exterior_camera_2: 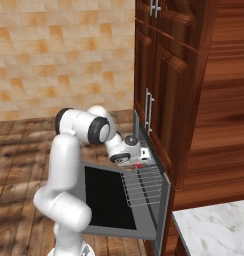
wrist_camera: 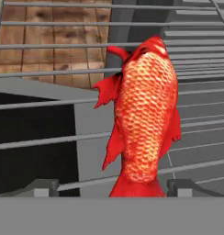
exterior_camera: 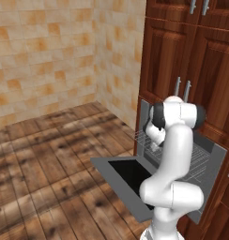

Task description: Place the fish on the top rack of the oven, and slide the tray back inside. Close the oven door.

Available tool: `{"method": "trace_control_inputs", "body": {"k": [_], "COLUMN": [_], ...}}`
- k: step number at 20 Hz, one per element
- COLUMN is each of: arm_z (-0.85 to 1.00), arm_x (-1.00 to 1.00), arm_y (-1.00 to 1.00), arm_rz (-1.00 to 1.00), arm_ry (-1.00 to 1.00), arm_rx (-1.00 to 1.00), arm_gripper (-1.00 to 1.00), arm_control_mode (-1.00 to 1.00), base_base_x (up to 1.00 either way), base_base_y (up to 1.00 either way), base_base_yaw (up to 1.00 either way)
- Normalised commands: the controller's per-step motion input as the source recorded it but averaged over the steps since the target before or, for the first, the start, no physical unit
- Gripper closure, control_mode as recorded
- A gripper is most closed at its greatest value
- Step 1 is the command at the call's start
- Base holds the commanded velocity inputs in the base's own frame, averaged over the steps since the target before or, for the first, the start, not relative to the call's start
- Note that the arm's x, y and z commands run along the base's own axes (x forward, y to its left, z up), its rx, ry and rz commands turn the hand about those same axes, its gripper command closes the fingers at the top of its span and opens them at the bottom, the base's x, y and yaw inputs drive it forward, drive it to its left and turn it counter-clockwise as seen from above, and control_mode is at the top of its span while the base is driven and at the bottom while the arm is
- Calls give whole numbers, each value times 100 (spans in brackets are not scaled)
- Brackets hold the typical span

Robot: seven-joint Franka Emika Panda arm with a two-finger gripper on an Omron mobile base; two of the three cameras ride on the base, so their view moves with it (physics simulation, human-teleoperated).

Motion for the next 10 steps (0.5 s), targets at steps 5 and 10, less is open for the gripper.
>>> {"method": "trace_control_inputs", "body": {"k": [5,10], "arm_z": [21,98], "arm_x": [-42,-47], "arm_y": [27,8], "arm_rz": [2,0], "arm_ry": [6,2], "arm_rx": [0,0], "arm_gripper": [-100,-100], "arm_control_mode": [-100,-100], "base_base_x": [0,0], "base_base_y": [0,0], "base_base_yaw": [0,0]}}
